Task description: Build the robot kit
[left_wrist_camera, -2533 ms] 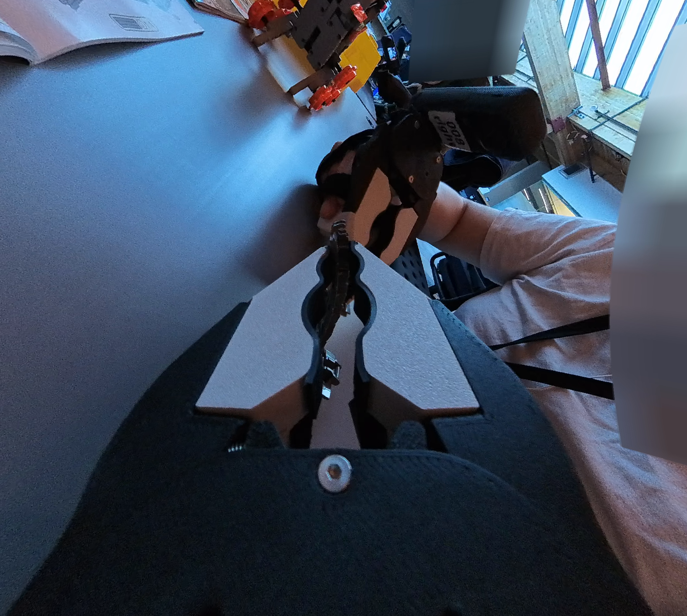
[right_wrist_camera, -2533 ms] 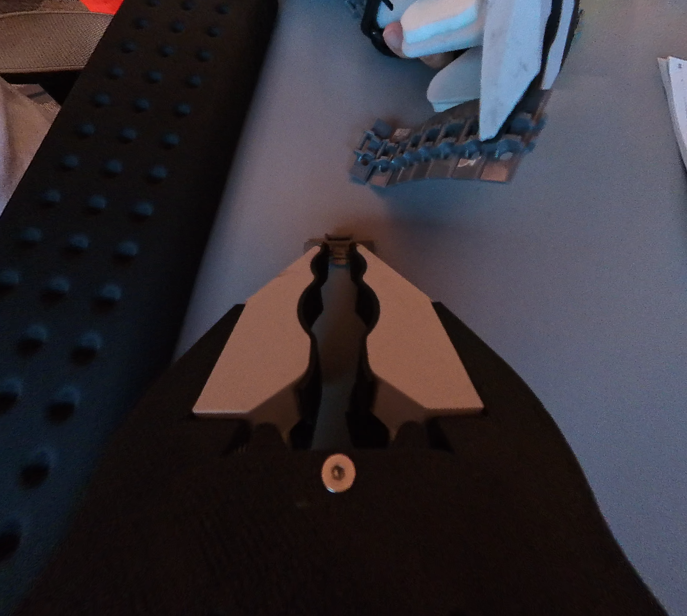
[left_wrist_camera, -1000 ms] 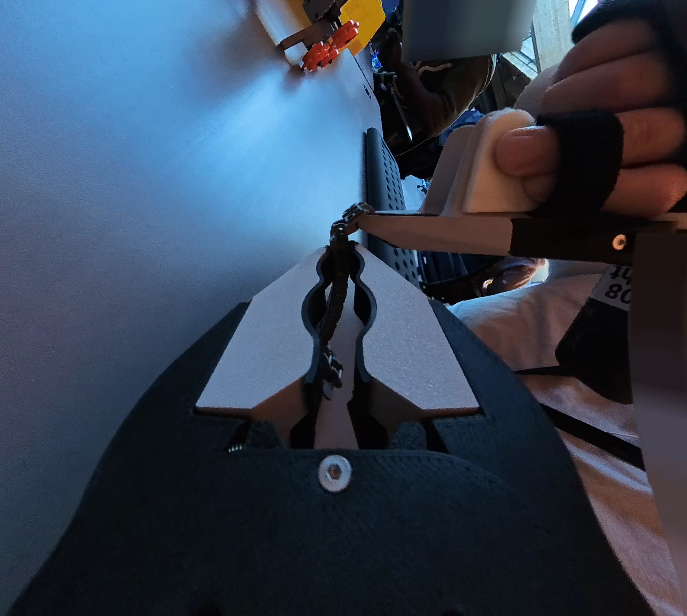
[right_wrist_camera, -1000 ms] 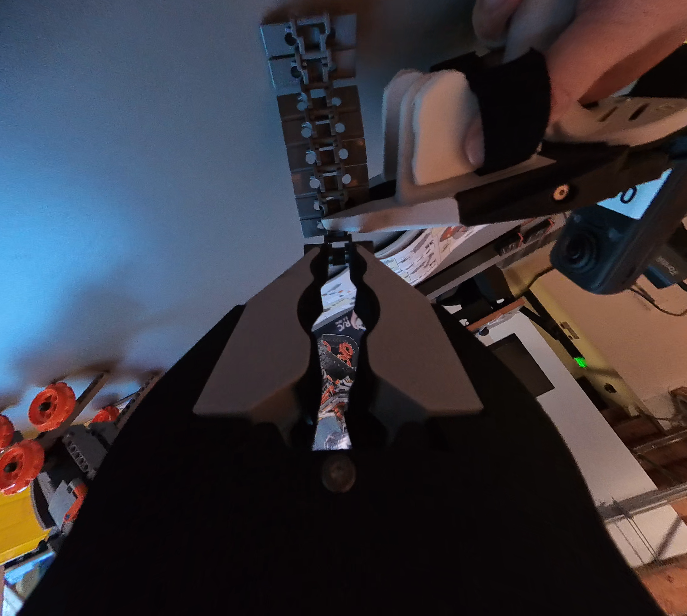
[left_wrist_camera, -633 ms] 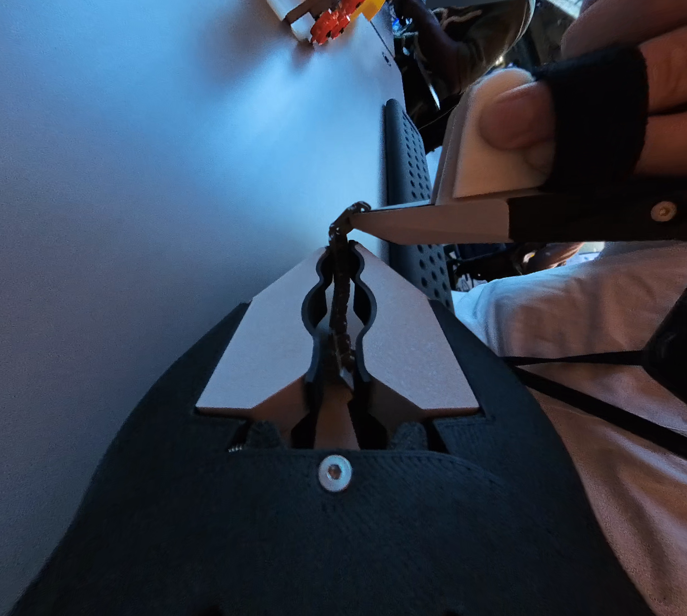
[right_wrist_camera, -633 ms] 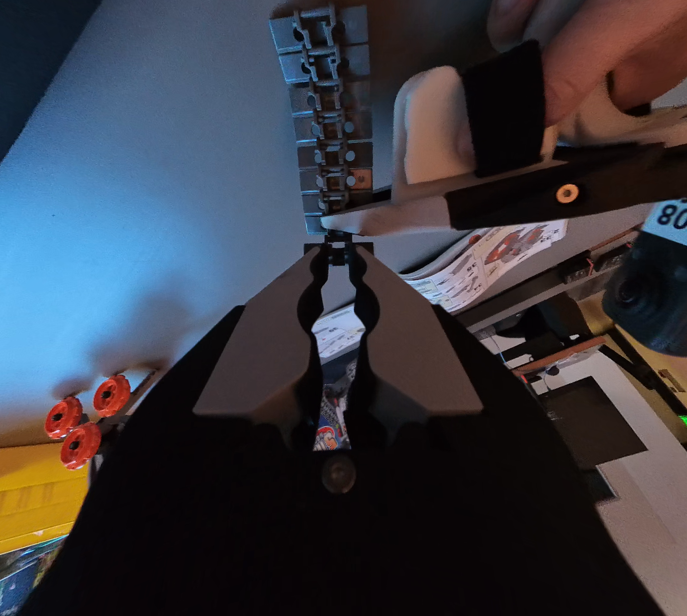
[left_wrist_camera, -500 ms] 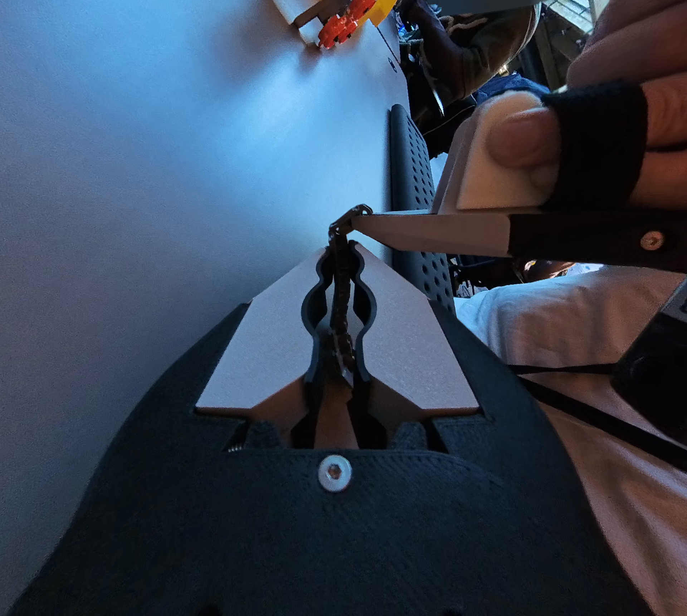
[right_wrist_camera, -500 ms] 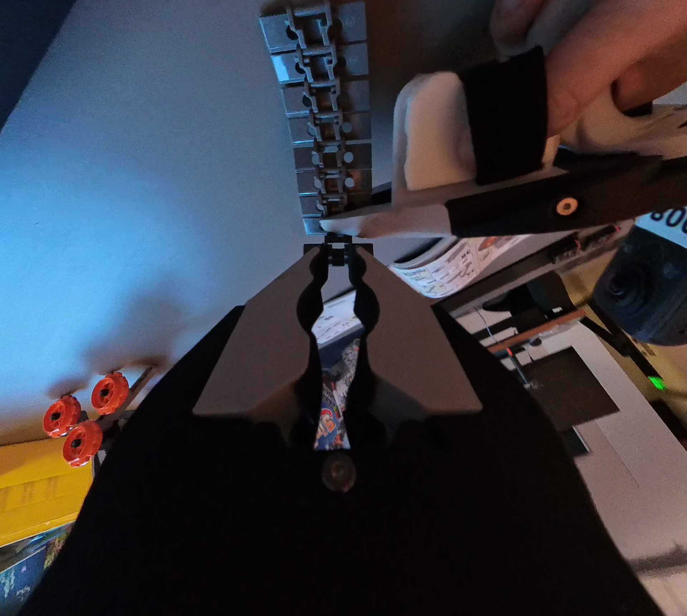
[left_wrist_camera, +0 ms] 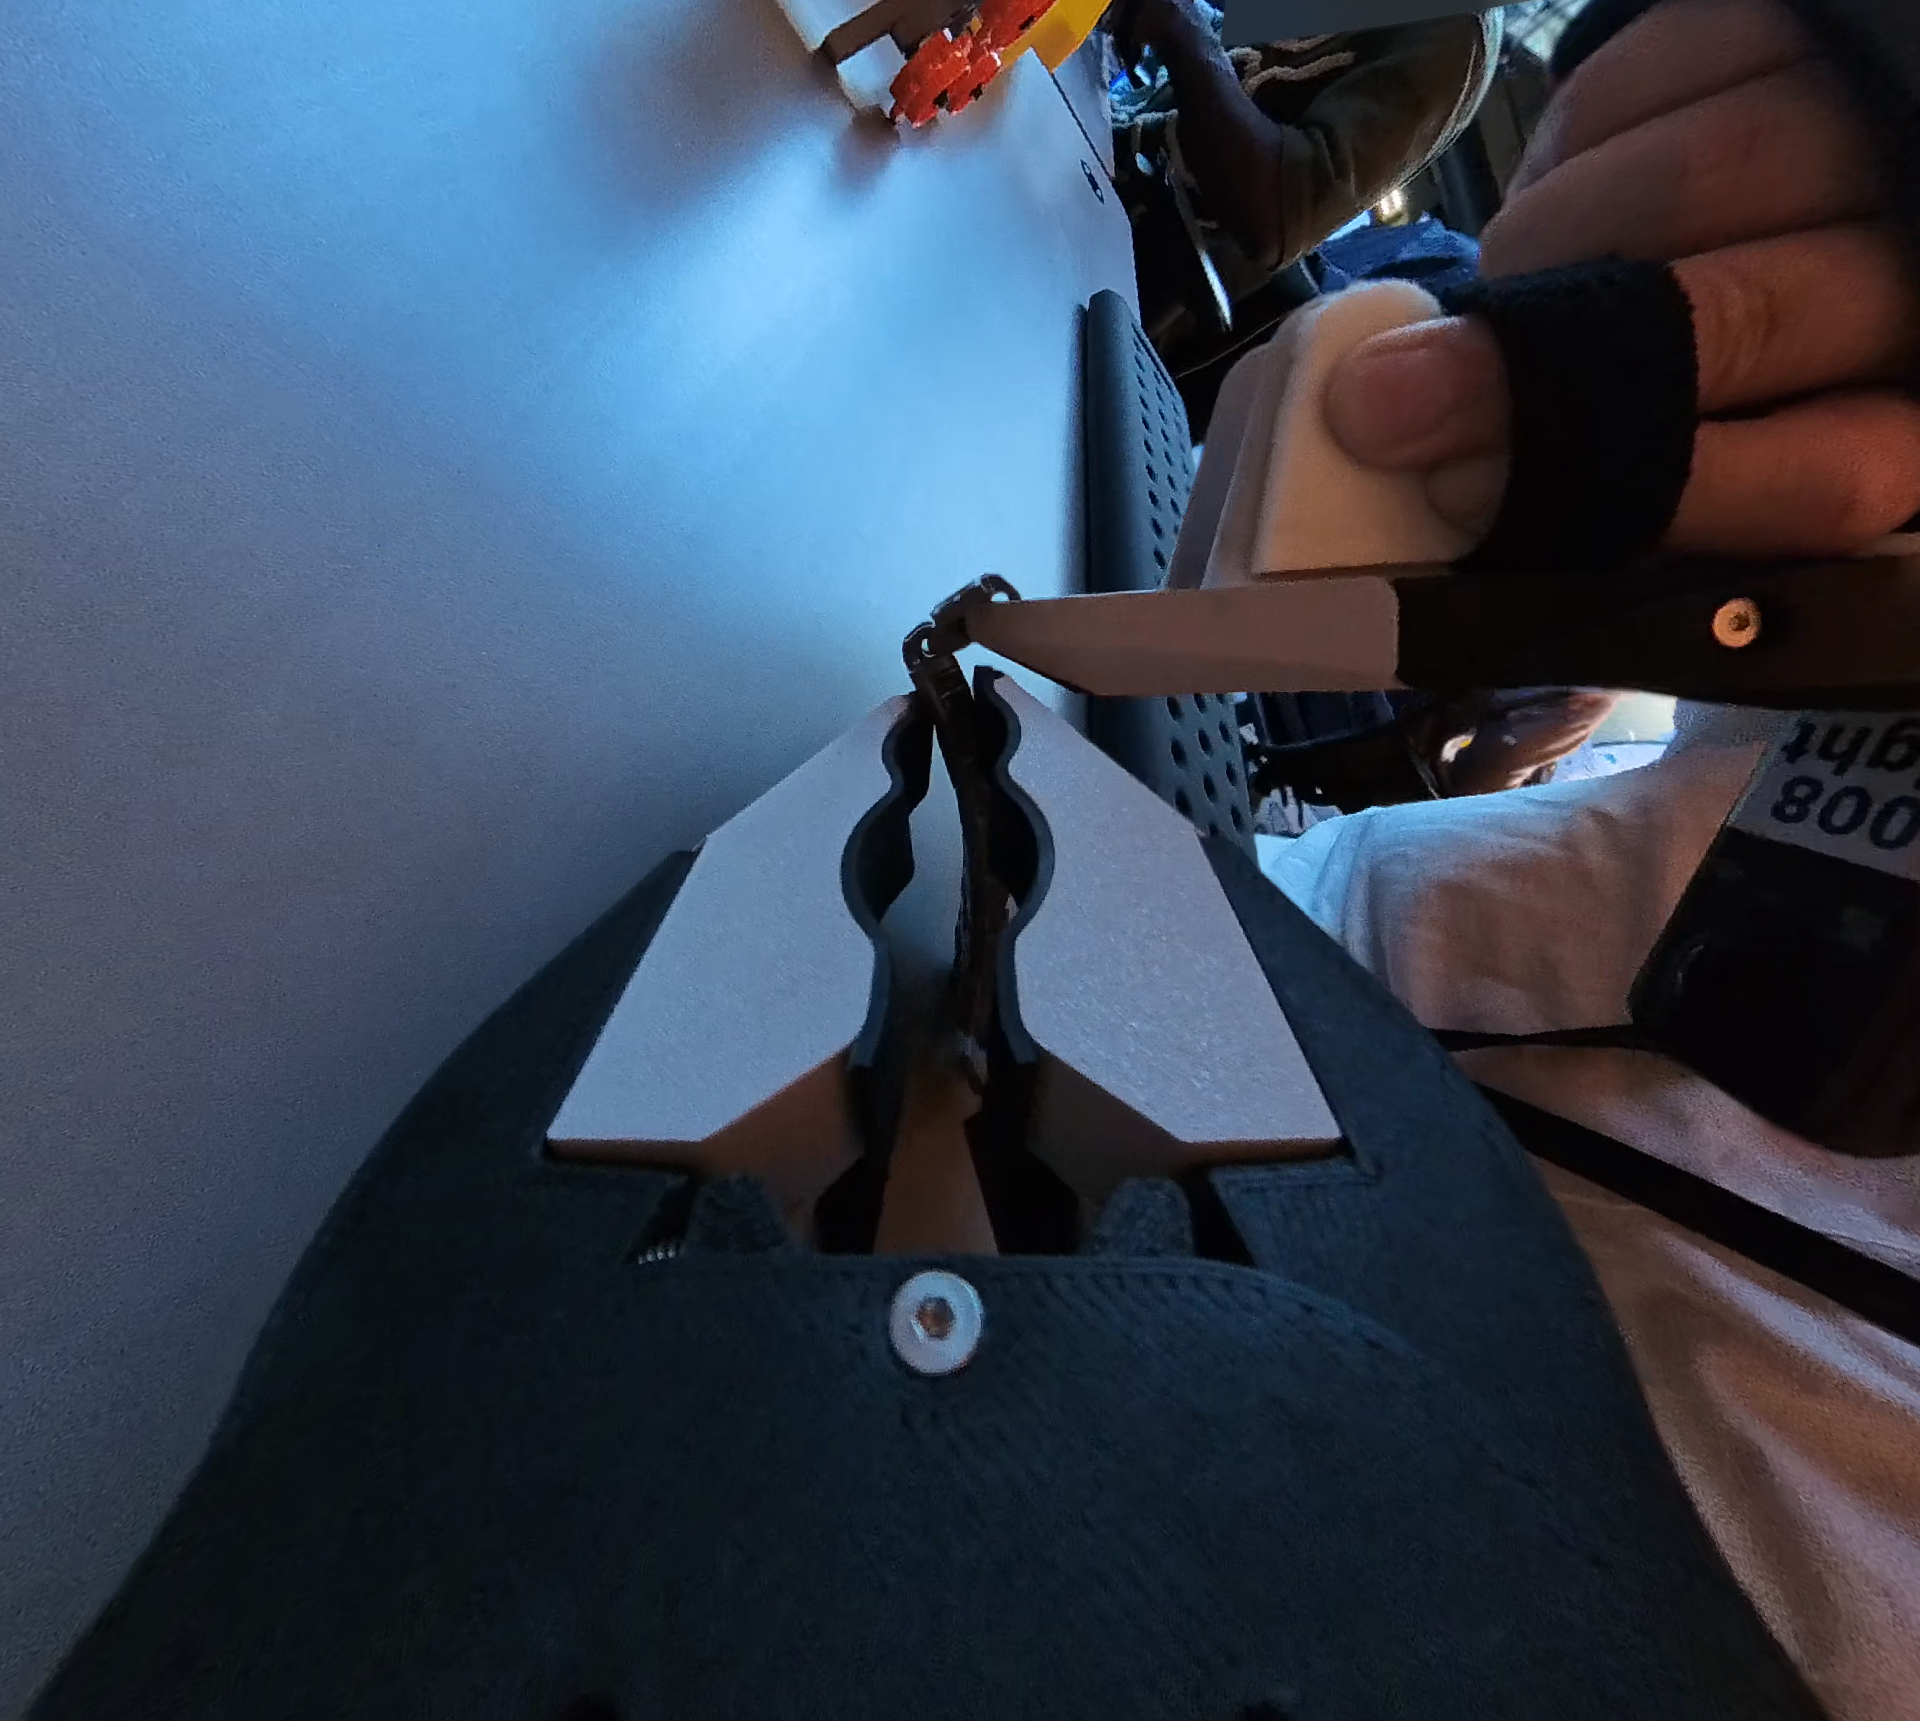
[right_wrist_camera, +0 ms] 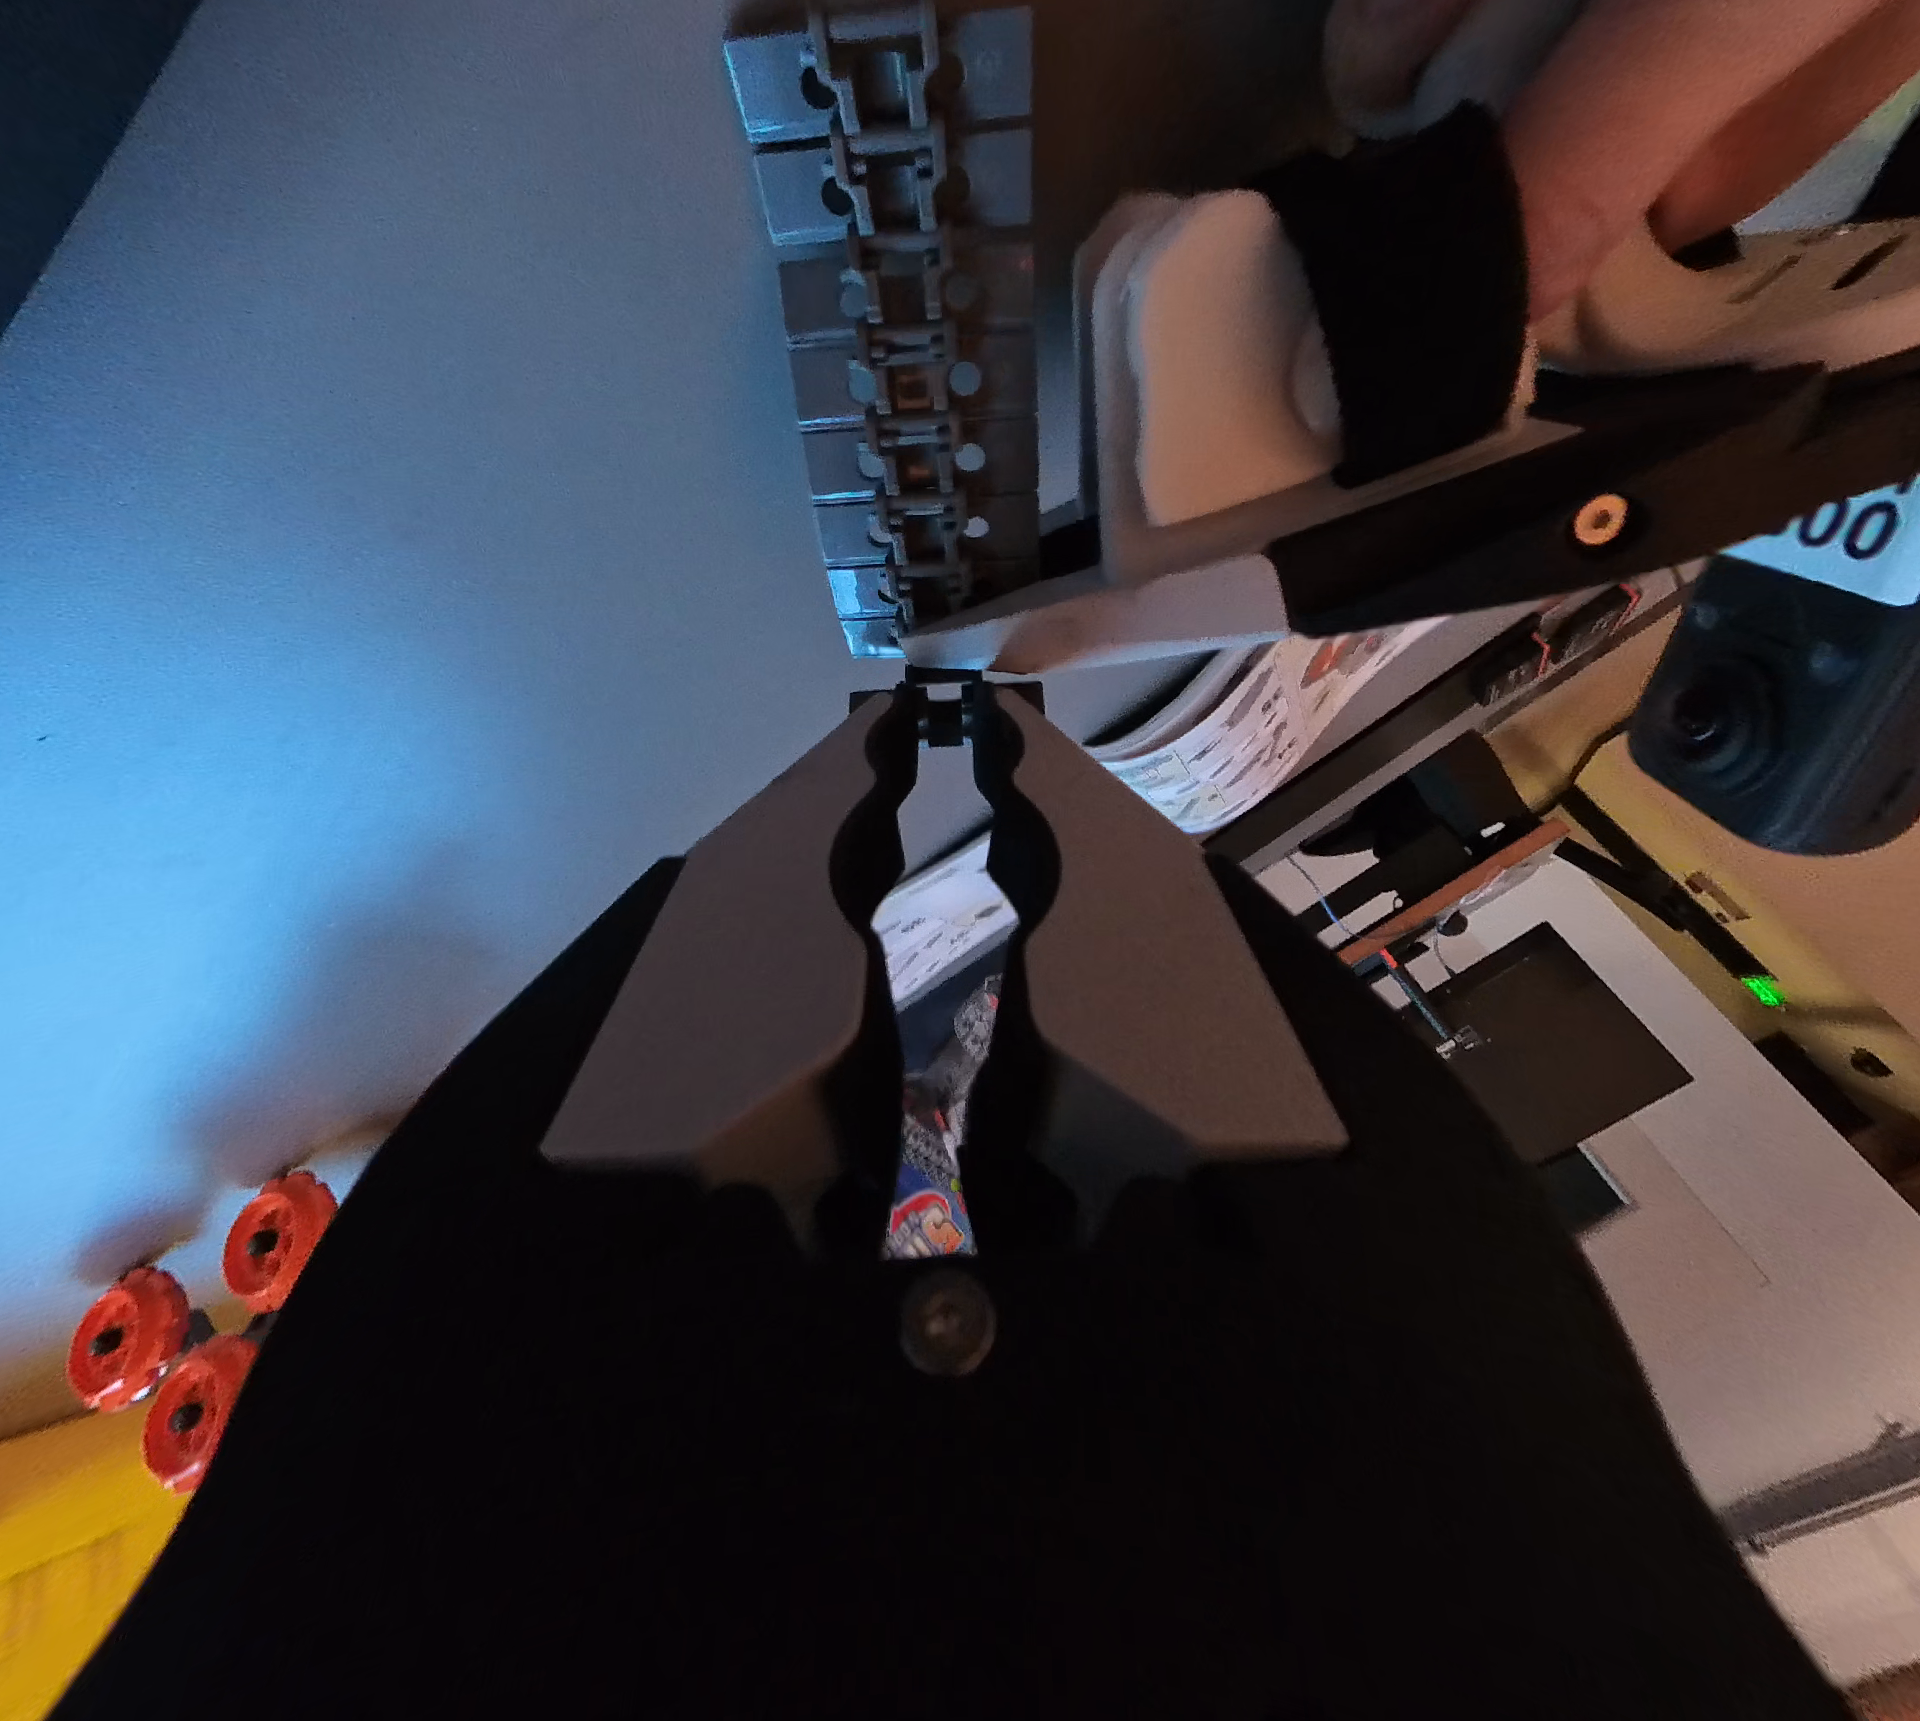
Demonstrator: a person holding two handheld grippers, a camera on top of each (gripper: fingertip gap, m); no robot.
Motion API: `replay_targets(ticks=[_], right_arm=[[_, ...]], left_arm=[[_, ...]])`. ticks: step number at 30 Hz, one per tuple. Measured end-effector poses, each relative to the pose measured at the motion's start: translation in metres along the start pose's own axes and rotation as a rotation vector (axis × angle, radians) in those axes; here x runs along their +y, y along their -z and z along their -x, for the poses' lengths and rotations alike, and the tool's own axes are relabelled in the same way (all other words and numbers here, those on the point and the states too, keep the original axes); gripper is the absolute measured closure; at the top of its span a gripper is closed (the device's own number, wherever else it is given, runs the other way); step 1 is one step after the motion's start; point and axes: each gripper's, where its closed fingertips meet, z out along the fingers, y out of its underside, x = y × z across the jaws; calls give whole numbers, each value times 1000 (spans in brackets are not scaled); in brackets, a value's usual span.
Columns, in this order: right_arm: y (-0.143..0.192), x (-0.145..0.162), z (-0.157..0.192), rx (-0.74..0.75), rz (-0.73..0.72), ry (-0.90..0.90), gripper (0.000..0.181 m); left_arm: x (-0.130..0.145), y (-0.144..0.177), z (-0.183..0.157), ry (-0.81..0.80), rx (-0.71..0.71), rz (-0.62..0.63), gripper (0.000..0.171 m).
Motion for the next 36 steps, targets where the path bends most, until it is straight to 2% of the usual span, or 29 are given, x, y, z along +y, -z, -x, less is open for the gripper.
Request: replay_targets(ticks=[11,19,28,36], right_arm=[[3,-1,3,66,-74,-19,174],[6,-6,8,56,-108,78,174],[5,-3,-2,236,-120,-91,174],[7,-1,-4,310,-178,-173,174]], left_arm=[[1,-3,-4,-83,-19,5,166],[6,-5,-6,-123,-25,33,165],[-3,0,-4,-99,-21,-27,165],[-6,1,-7,-99,-5,-51,165]])
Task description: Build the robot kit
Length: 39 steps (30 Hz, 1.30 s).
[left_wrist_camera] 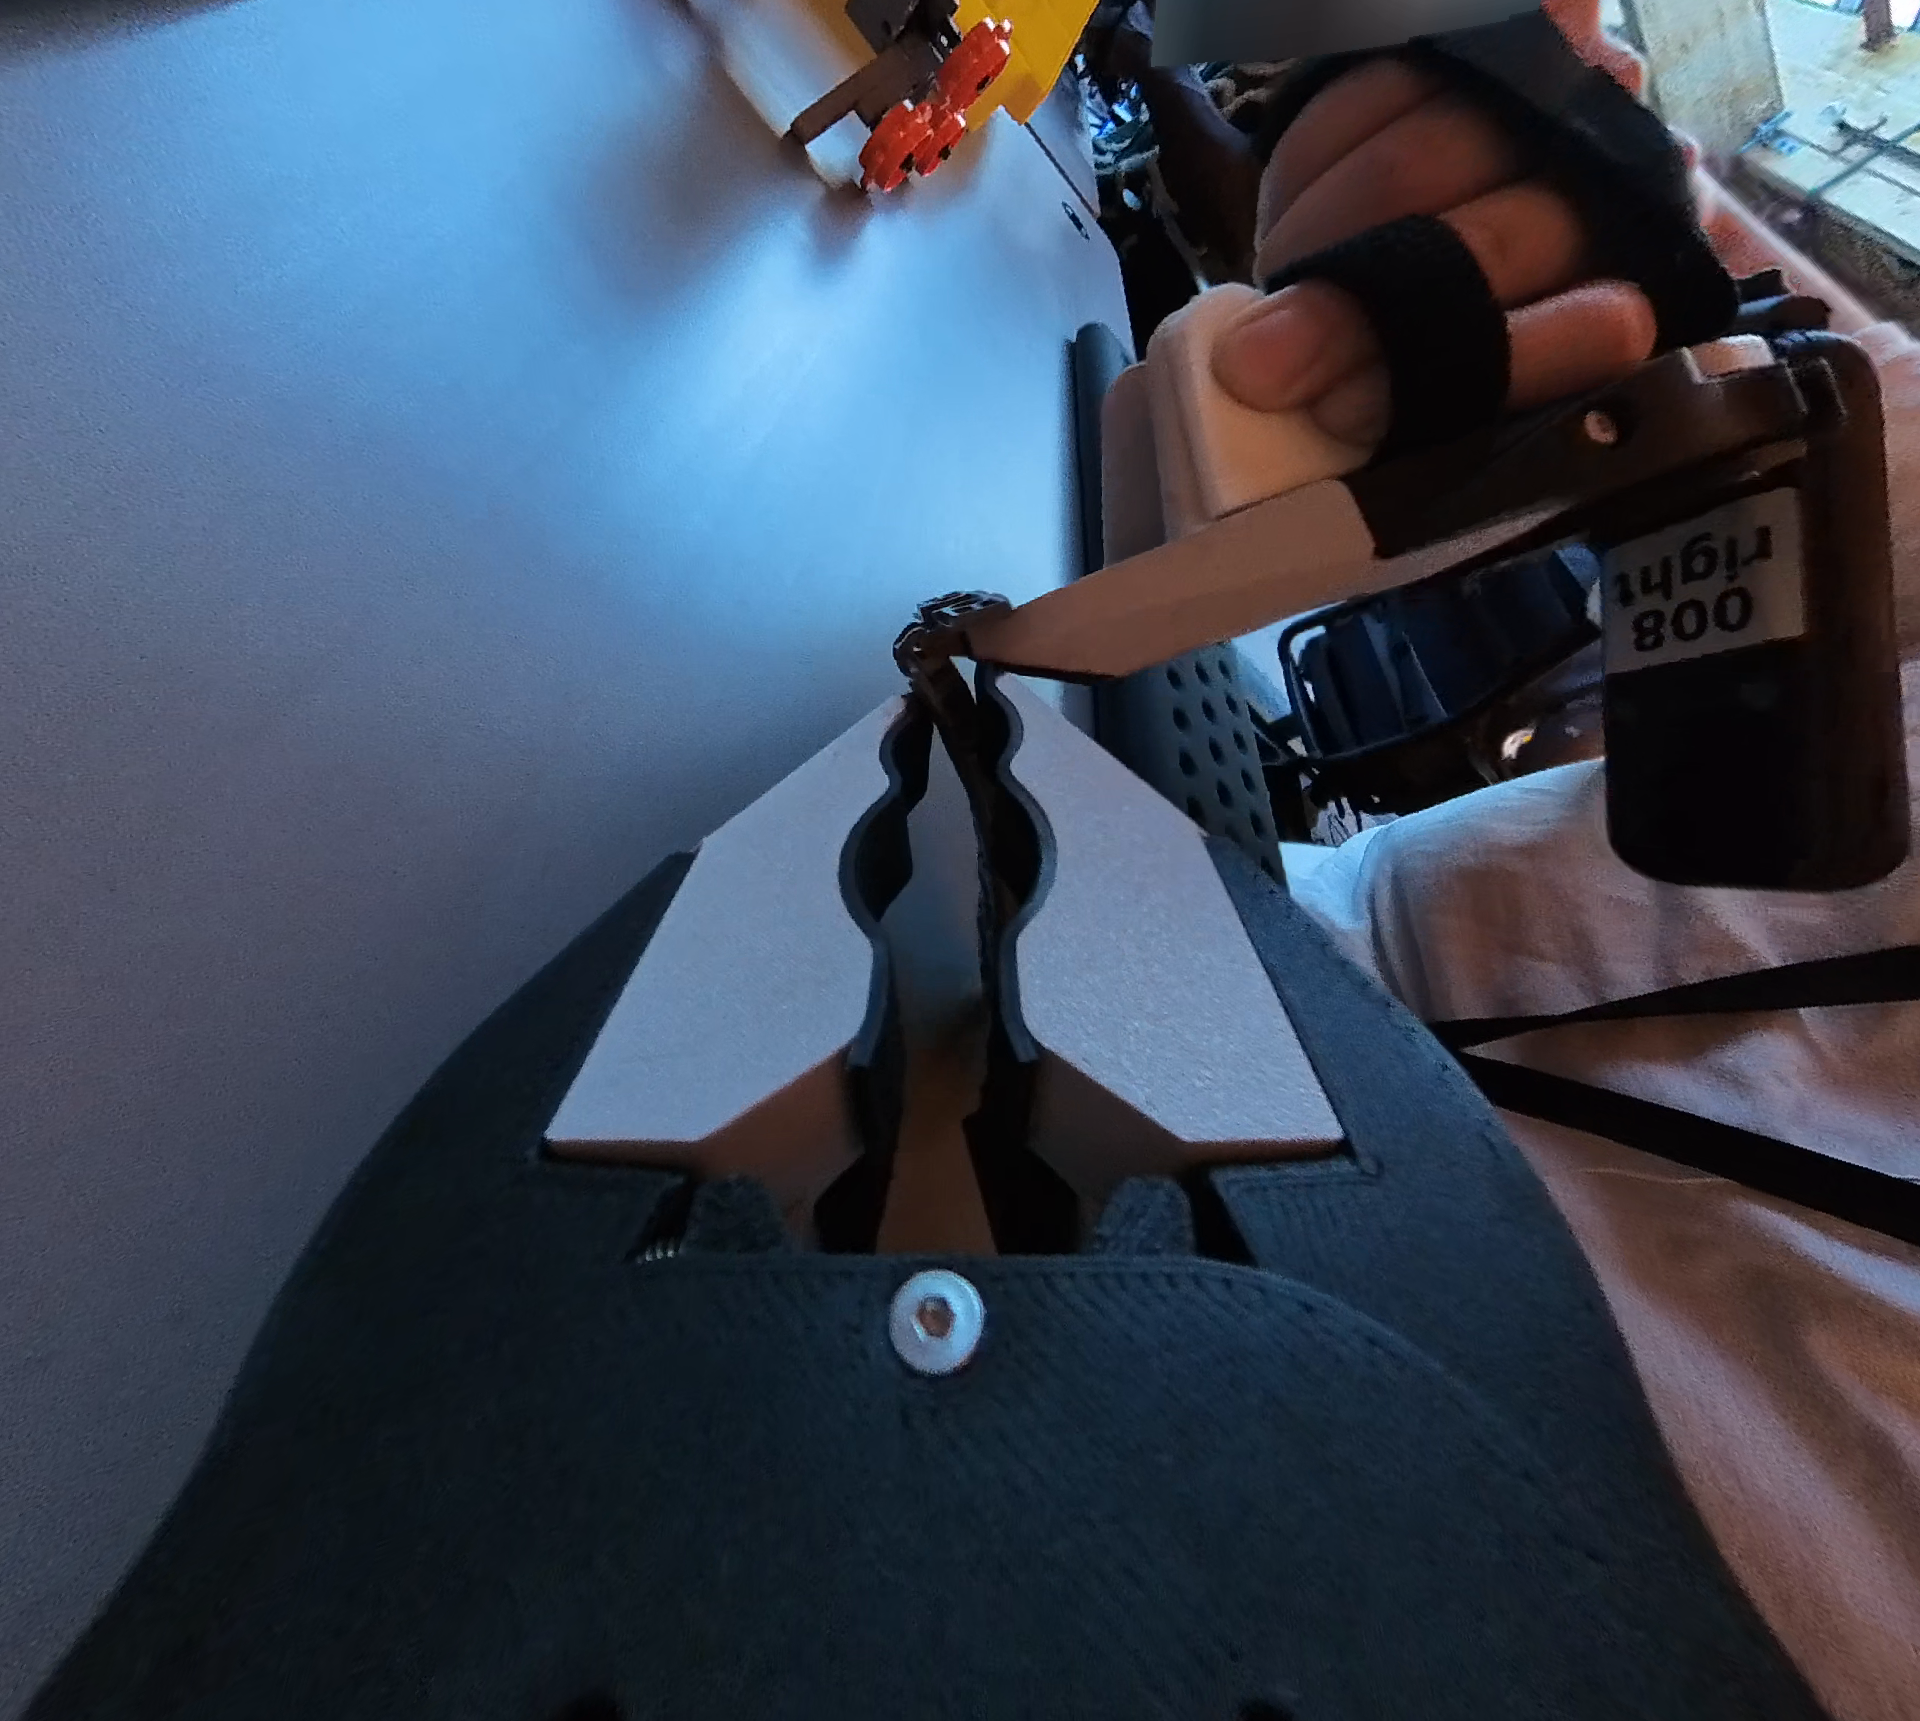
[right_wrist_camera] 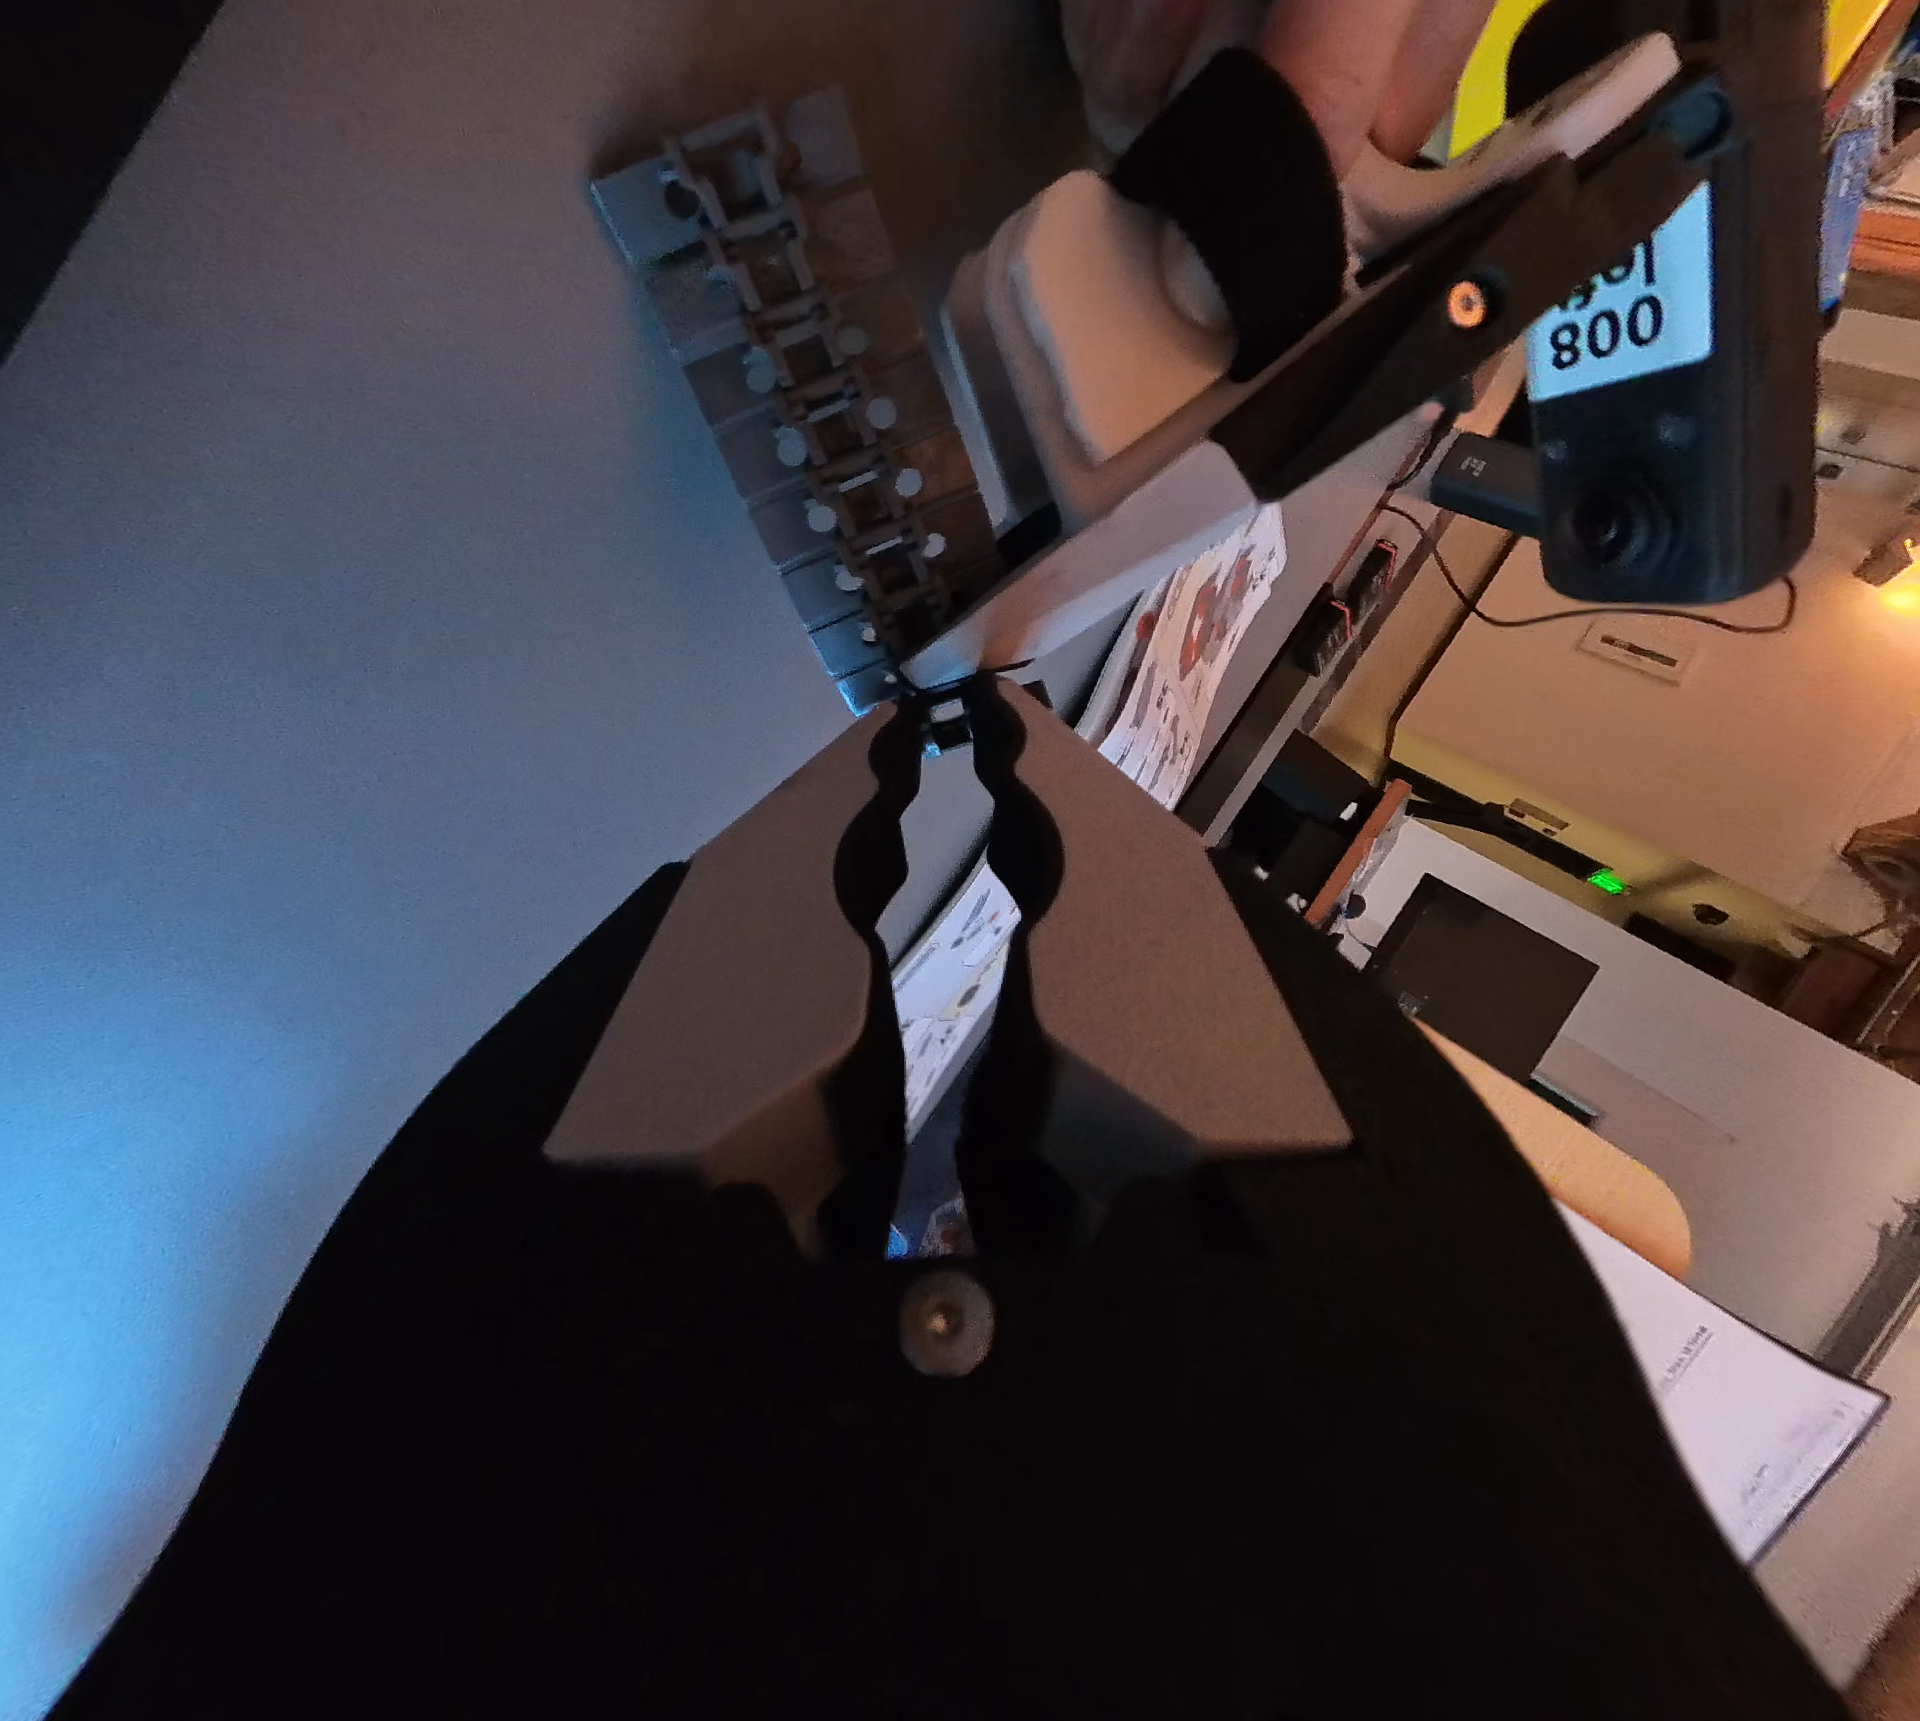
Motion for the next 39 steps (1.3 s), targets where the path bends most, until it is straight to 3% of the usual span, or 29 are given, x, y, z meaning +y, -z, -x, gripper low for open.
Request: replay_targets(ticks=[9,21,39], right_arm=[[13,-6,2,-112,-194,-106,174],[13,4,-5,-96,-165,-60,171],[12,-9,11,-450,-214,-12,173]], left_arm=[[4,-3,-12,-50,53,21,165],[-3,1,-5,23,57,-16,165],[16,-4,-6,-16,39,104,166]])
